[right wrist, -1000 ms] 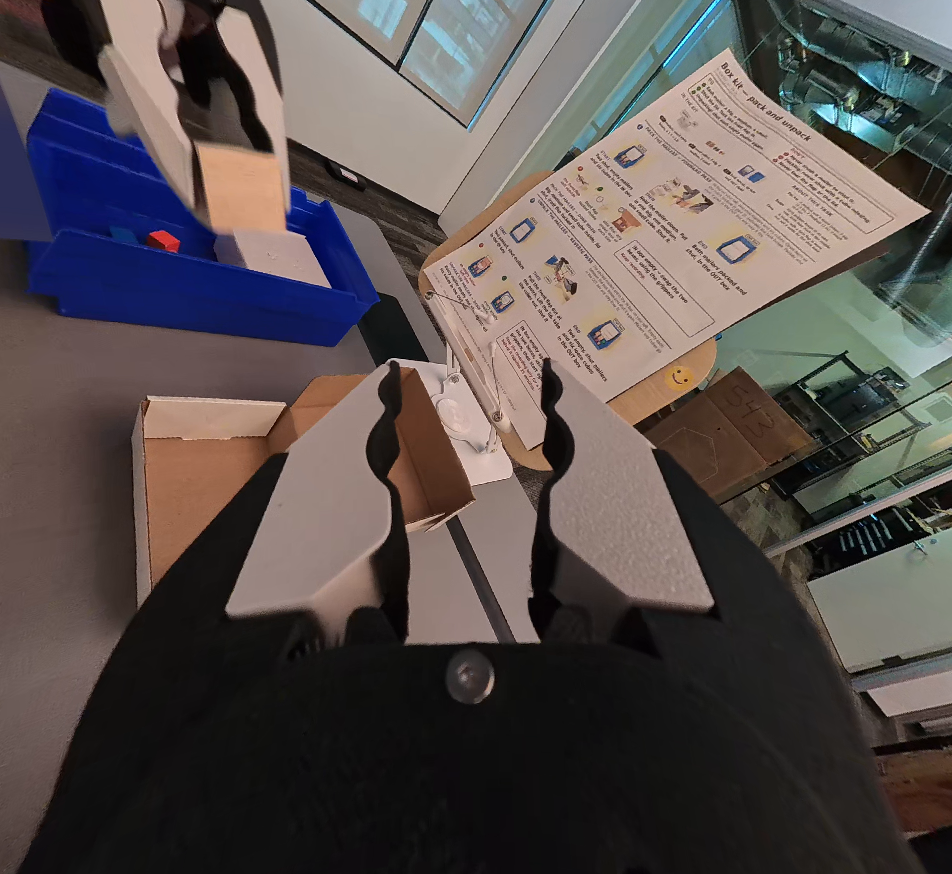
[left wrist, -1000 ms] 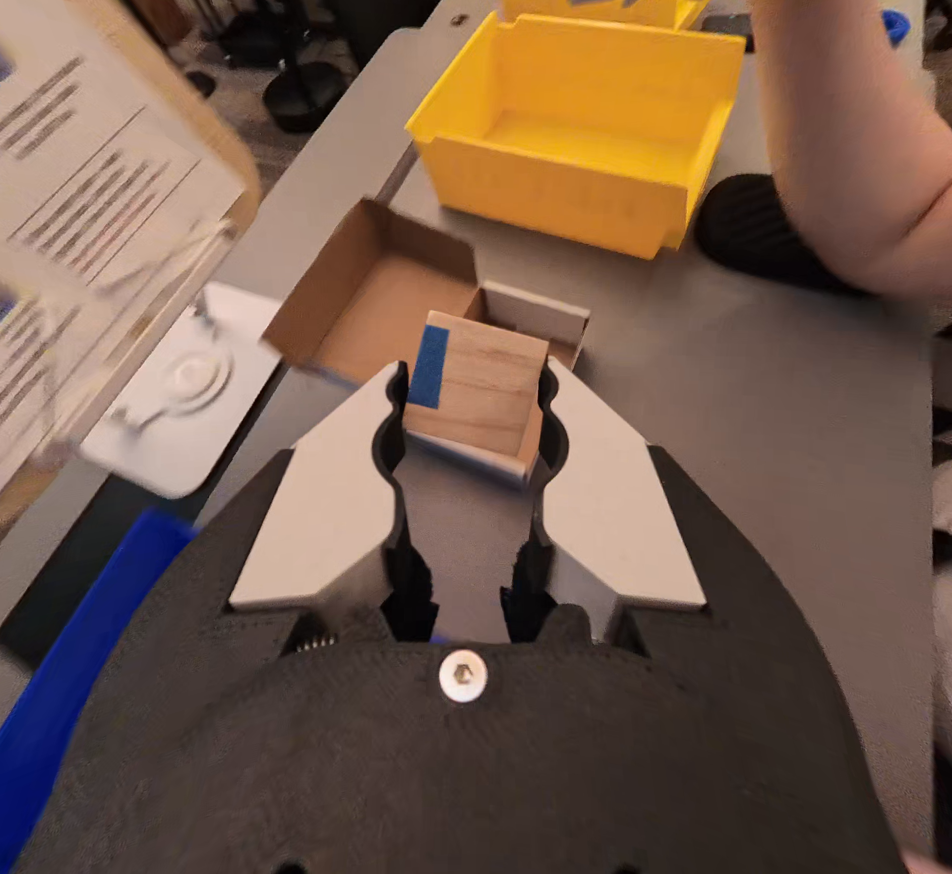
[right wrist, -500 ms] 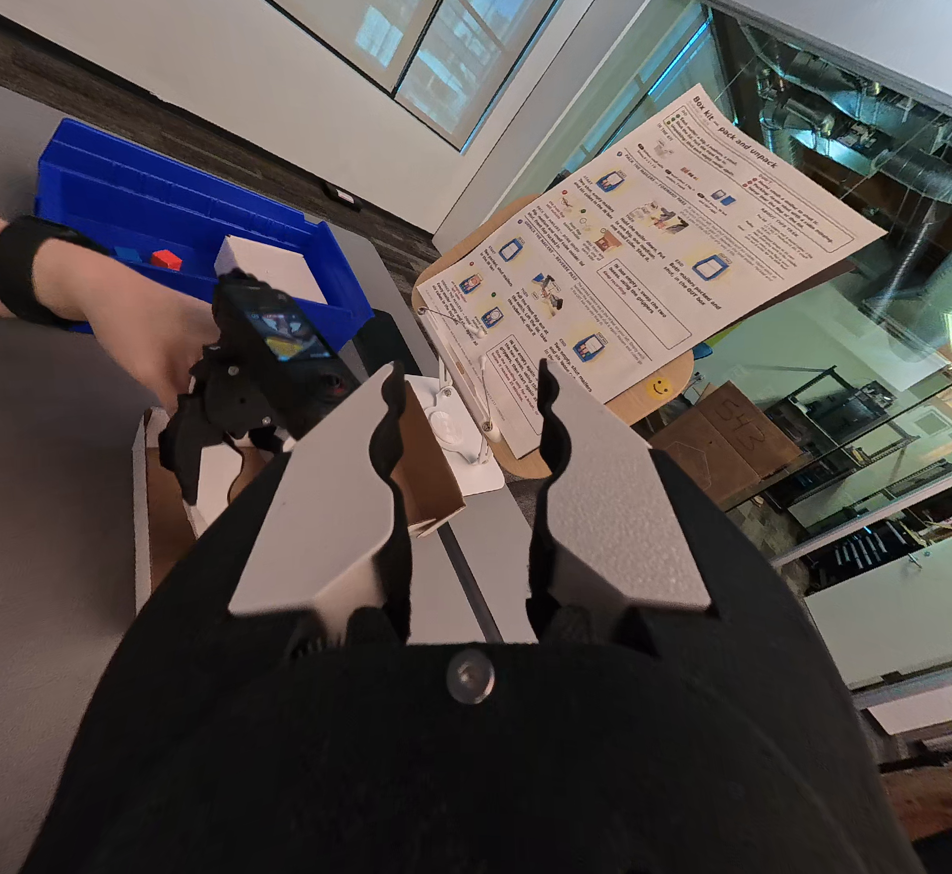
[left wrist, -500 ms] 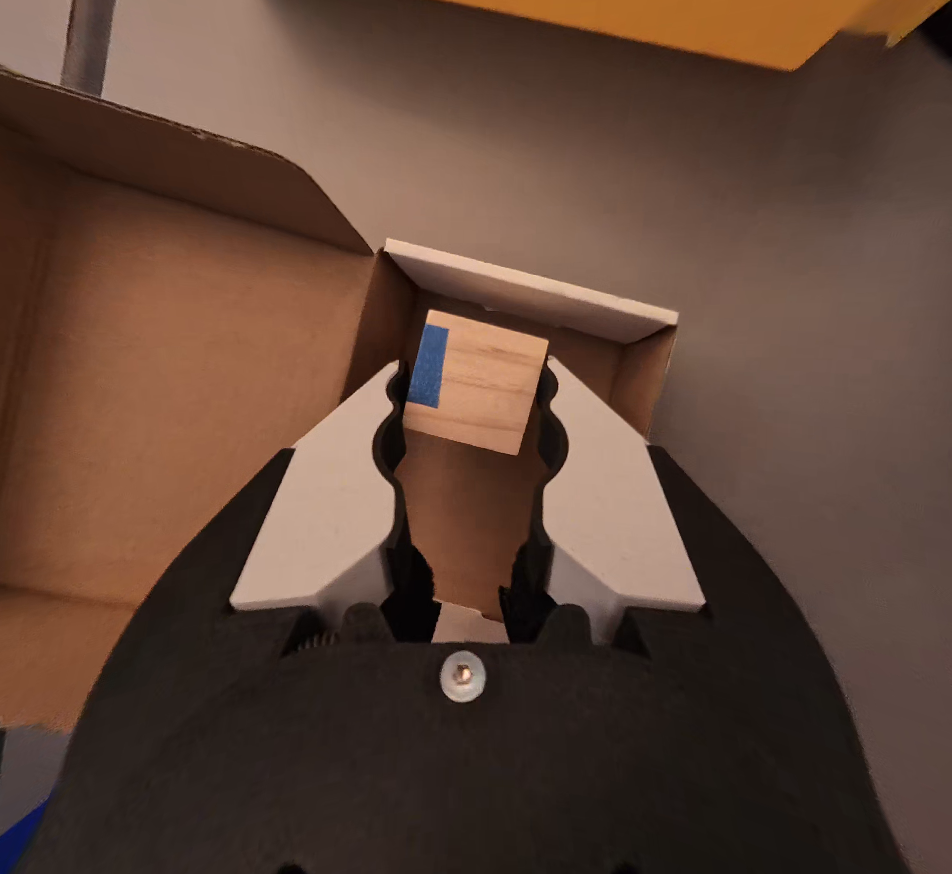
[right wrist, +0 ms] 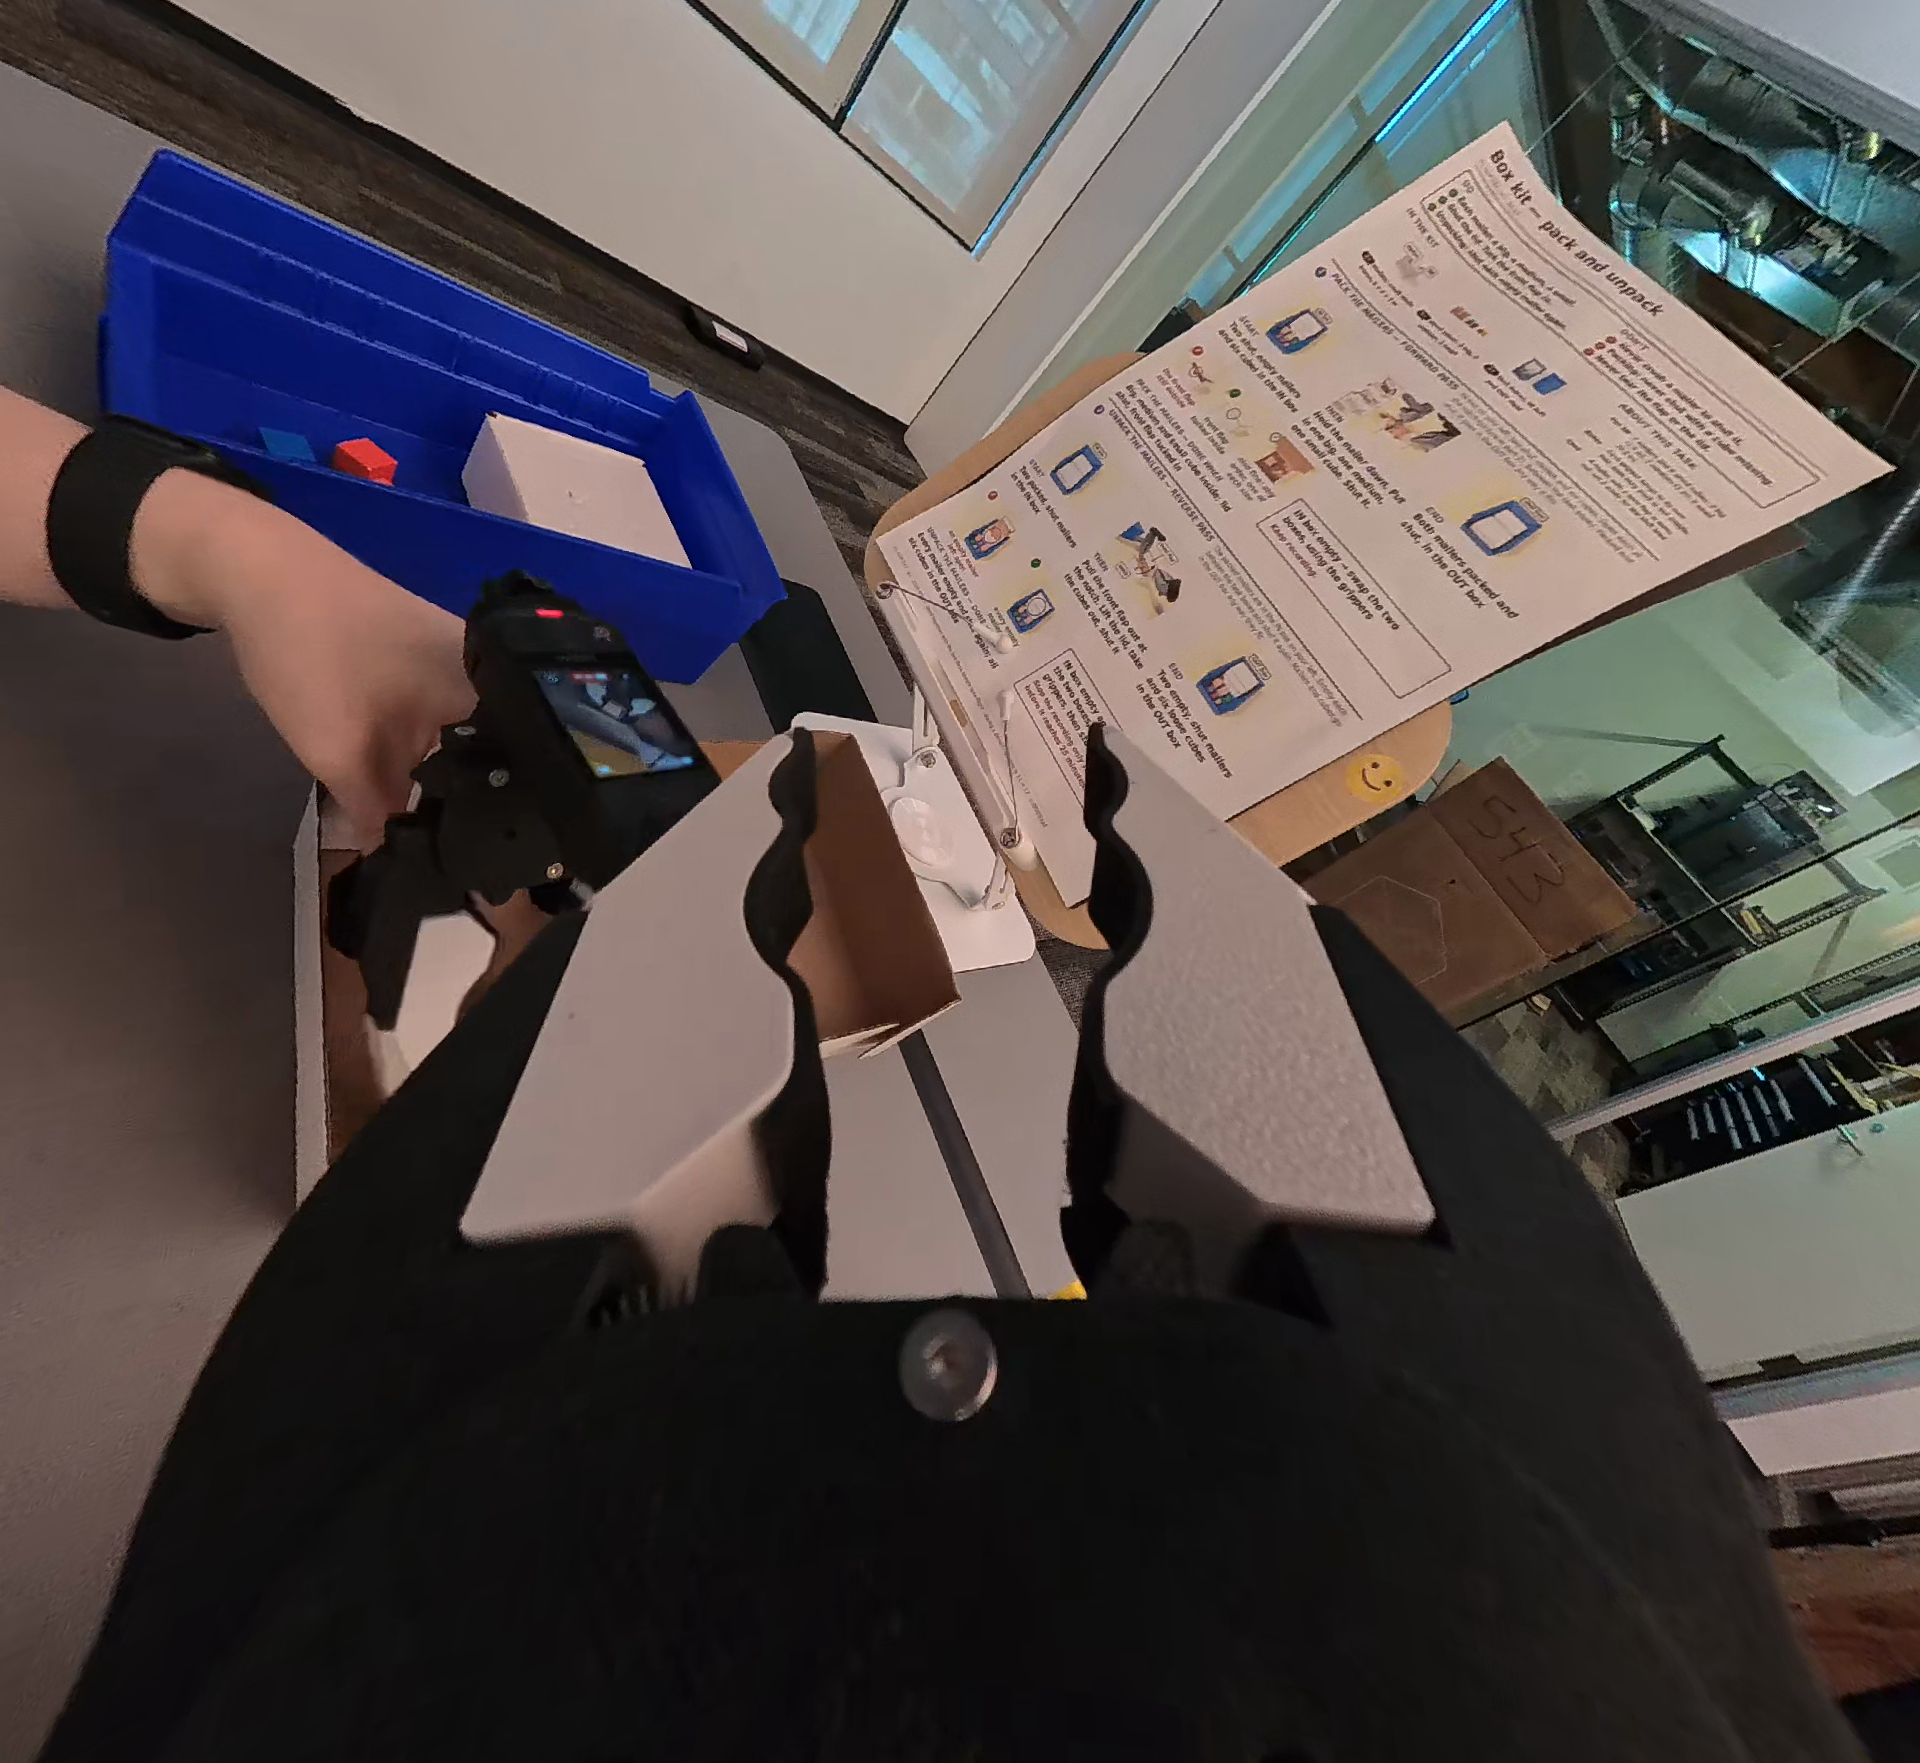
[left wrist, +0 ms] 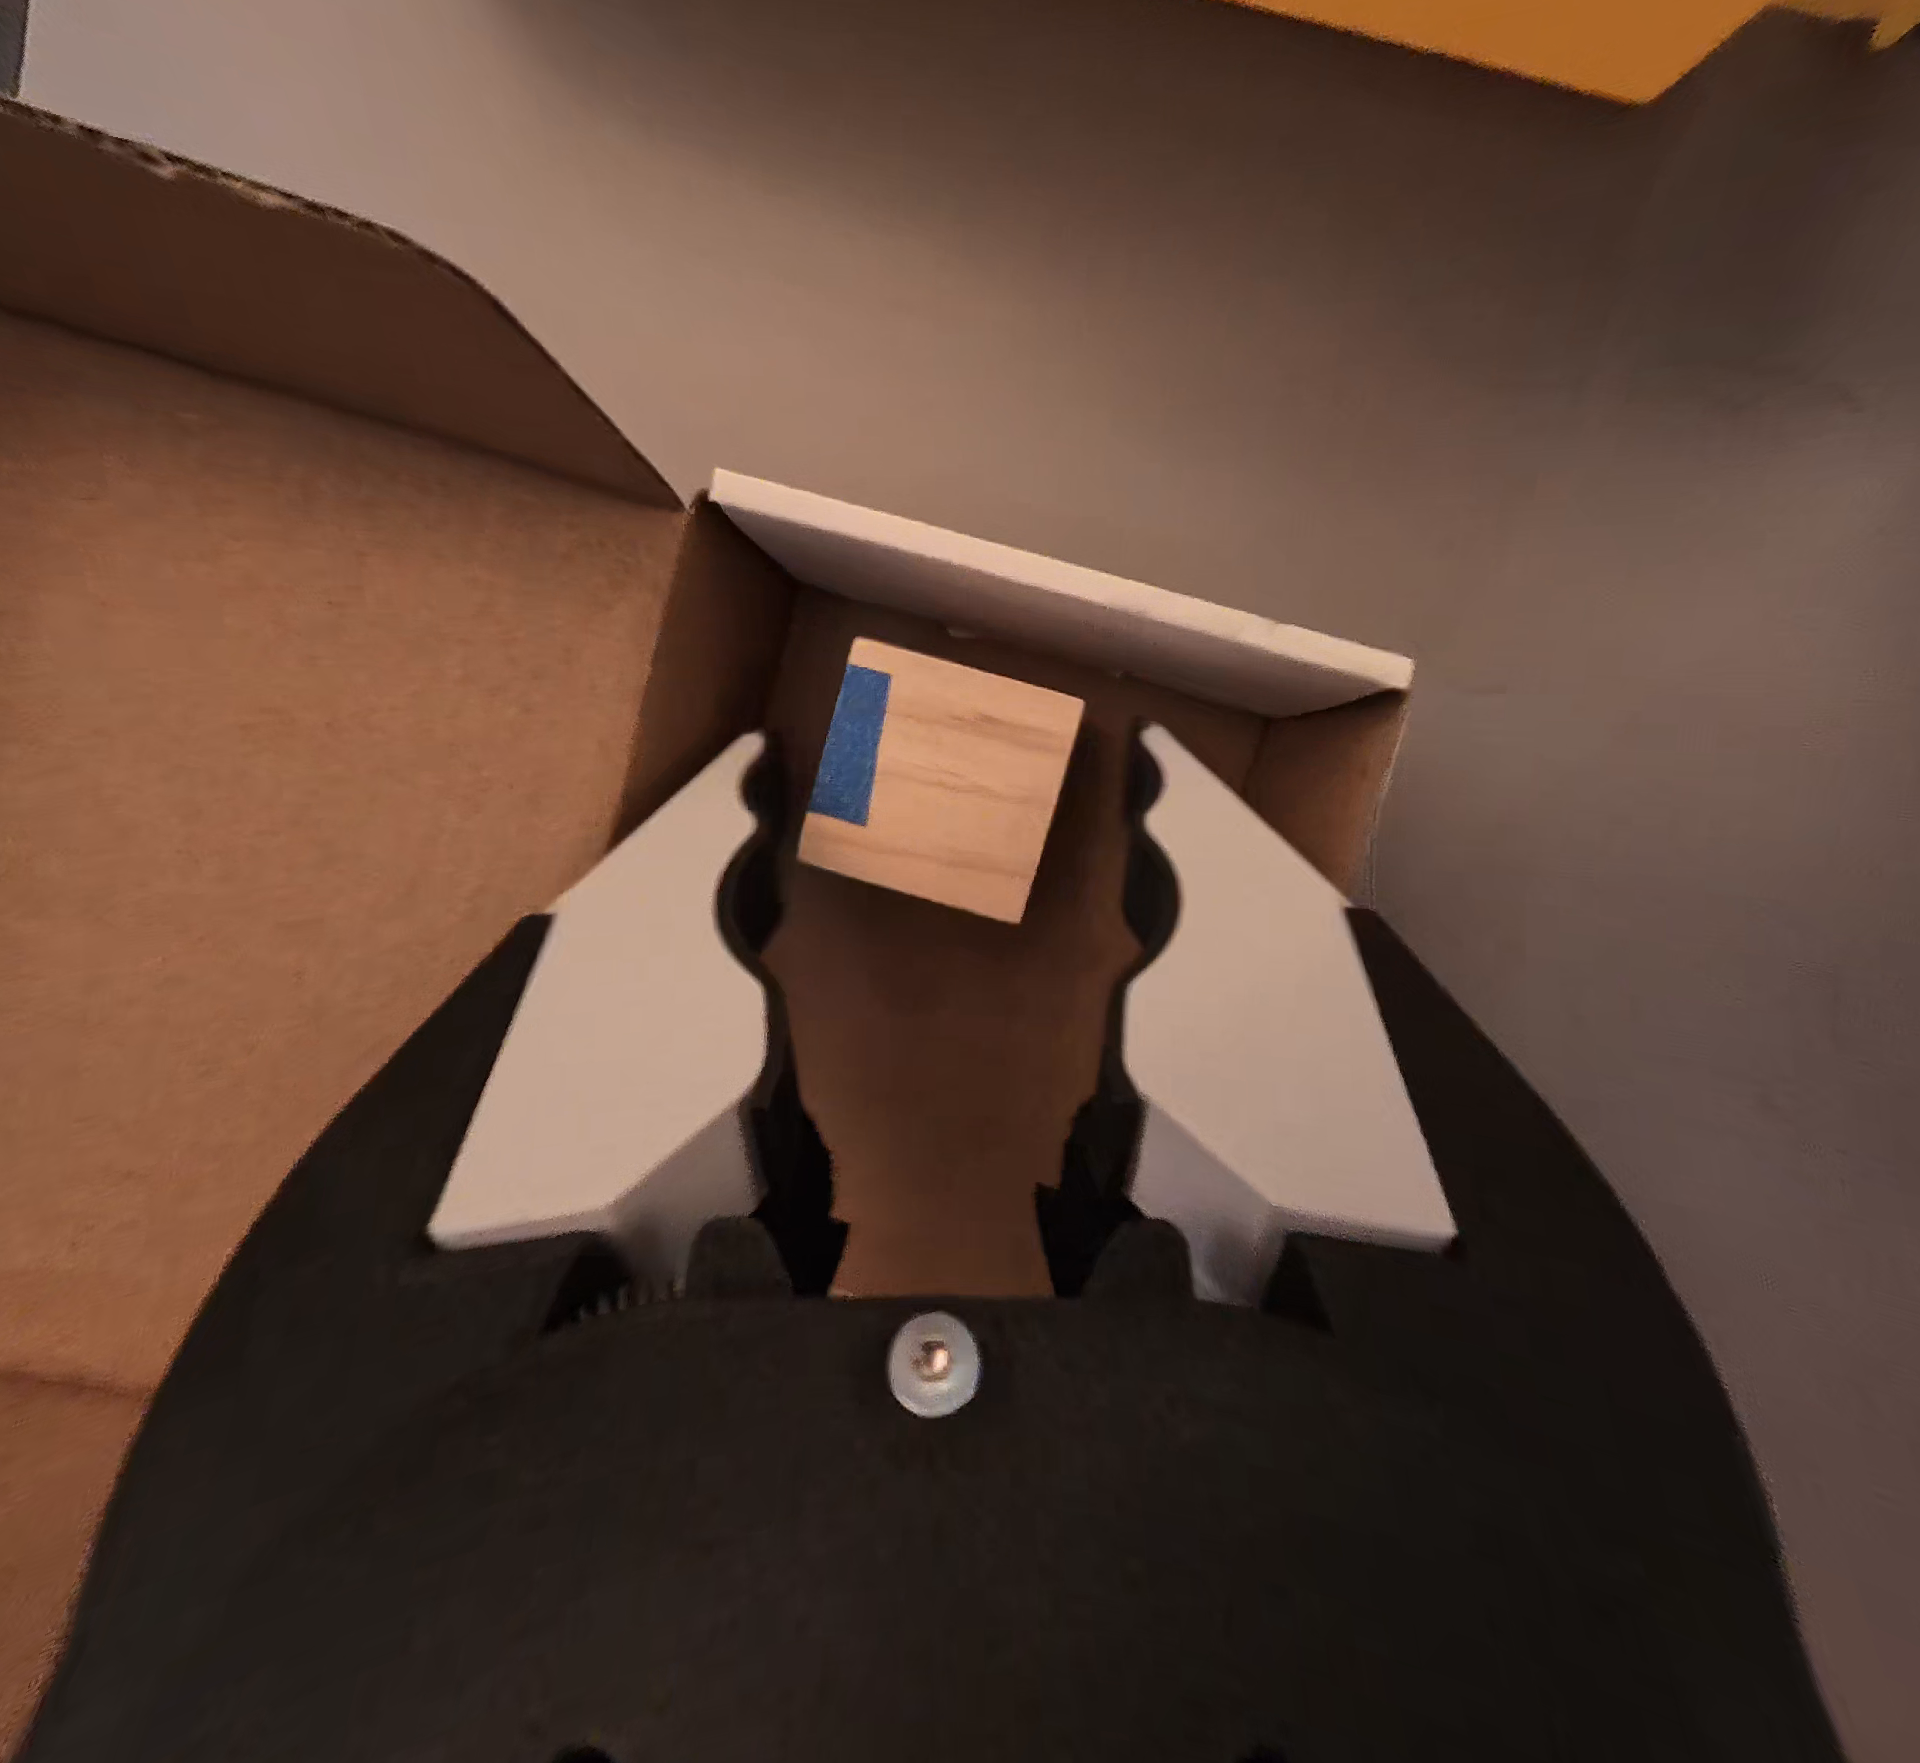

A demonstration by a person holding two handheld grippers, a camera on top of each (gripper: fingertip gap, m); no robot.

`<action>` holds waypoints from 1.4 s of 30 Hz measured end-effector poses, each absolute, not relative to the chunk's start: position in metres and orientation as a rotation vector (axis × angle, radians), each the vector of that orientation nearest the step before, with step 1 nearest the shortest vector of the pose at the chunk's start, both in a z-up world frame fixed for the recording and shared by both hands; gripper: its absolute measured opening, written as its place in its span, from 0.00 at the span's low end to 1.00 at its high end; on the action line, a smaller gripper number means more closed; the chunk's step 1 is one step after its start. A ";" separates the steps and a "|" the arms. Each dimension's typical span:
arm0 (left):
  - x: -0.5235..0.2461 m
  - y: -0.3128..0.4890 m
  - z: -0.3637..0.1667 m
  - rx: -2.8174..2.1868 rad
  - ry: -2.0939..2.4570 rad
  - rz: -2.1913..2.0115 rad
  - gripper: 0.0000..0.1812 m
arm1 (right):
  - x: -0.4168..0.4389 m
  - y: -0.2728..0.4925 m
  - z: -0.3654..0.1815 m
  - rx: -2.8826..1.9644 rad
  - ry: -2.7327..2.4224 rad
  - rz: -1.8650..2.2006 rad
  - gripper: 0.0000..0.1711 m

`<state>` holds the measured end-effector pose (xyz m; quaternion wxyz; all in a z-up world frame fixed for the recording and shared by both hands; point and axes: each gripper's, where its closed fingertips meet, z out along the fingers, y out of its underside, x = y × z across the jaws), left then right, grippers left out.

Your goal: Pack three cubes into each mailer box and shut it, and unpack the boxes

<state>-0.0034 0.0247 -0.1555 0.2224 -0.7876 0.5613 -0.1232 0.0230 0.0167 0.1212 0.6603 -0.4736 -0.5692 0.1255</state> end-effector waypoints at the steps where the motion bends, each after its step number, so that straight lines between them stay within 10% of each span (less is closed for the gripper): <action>1: -0.004 0.022 -0.152 -2.187 1.539 -0.371 0.38 | 0.024 0.017 0.122 -1.070 -1.285 0.284 0.30; 12: -0.173 -0.007 0.040 -1.944 1.095 -0.165 0.42 | 0.043 0.019 0.134 -1.063 -1.216 0.297 0.30; 17: -0.275 -0.055 -0.015 -2.245 1.092 -0.088 0.26 | 0.042 0.024 0.129 -1.083 -1.221 0.286 0.30; 42: -0.336 -0.070 -0.158 -2.852 1.161 -0.172 0.24 | 0.042 0.027 0.119 -1.117 -1.251 0.271 0.30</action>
